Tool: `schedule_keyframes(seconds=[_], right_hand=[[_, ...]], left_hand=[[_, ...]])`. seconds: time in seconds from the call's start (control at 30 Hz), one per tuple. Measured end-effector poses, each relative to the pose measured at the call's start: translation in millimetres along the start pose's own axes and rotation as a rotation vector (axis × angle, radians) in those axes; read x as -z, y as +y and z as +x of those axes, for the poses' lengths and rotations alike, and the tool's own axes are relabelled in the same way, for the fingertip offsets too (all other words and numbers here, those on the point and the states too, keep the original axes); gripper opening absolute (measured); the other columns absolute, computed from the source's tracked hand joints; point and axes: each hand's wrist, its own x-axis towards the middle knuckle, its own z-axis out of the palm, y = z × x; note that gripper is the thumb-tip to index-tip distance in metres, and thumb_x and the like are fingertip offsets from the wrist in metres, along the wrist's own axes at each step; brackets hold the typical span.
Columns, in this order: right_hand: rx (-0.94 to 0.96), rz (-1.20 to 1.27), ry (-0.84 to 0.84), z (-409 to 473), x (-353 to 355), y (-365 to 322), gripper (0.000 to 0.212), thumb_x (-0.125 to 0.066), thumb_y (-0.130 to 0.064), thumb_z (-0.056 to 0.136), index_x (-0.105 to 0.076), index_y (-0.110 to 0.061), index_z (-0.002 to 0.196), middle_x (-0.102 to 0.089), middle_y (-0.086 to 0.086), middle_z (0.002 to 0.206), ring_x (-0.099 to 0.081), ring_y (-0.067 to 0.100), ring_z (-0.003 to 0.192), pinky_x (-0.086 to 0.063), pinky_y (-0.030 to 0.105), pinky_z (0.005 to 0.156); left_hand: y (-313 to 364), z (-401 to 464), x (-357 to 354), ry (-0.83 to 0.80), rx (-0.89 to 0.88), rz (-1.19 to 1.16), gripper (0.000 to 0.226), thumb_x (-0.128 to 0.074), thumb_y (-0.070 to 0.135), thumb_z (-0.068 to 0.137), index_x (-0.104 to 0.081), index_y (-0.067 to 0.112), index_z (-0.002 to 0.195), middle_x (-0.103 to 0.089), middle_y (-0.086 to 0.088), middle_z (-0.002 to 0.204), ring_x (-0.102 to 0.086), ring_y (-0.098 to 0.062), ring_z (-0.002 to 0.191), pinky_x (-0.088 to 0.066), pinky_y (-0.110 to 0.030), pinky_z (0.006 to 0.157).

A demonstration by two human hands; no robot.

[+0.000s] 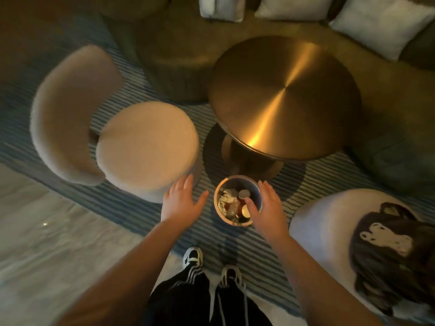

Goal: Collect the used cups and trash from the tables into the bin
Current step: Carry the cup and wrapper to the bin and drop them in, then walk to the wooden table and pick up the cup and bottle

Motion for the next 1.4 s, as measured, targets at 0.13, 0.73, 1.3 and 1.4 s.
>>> schedule_keyframes(seconds=[0.13,0.73,1.3,1.4], right_hand=[[0.157,-0.003,-0.110,4.1,-5.2,-42.0,0.064,-0.048,-0.044,0.095,-0.025,-0.020,0.149,-0.021,0.002,0.157,-0.014,0.017,0.145,-0.021,0.037,0.115],[0.817,-0.142,-0.465,-19.4,-215.8,-317.9,0.061,-0.046,-0.047,0.093,-0.035,-0.015,0.145,-0.030,0.004,0.152,-0.025,0.018,0.140,-0.021,0.029,0.112],[0.662,-0.141,-0.349,86.5,-407.4,-645.3,0.062,-0.044,-0.048,0.095,-0.028,-0.019,0.148,-0.019,0.001,0.157,-0.019,0.018,0.143,-0.027,0.038,0.114],[0.624,-0.138,-0.318,130.6,-427.6,-677.6,0.062,-0.045,-0.046,0.095,-0.030,-0.017,0.147,-0.022,0.005,0.156,-0.021,0.020,0.143,-0.026,0.037,0.113]], left_hand=[[-22.8,-34.5,21.6,0.133,0.168,-0.062,0.071,-0.034,0.060,0.091,-0.027,0.017,0.146,-0.034,-0.007,0.150,-0.029,-0.023,0.137,-0.026,-0.044,0.111],[-272.8,-168.7,123.4,0.516,0.814,-0.148,0.071,-0.036,0.061,0.088,-0.028,0.019,0.145,-0.038,-0.005,0.147,-0.029,-0.022,0.137,-0.024,-0.043,0.111],[-615.9,-8.5,329.5,0.463,0.654,-0.110,0.076,-0.028,0.066,0.085,-0.025,0.021,0.146,-0.035,-0.003,0.149,-0.029,-0.022,0.137,-0.024,-0.043,0.110],[-650.3,47.2,351.0,0.438,0.622,-0.125,0.076,-0.030,0.065,0.087,-0.024,0.019,0.147,-0.034,-0.003,0.150,-0.027,-0.022,0.138,-0.023,-0.044,0.112]])
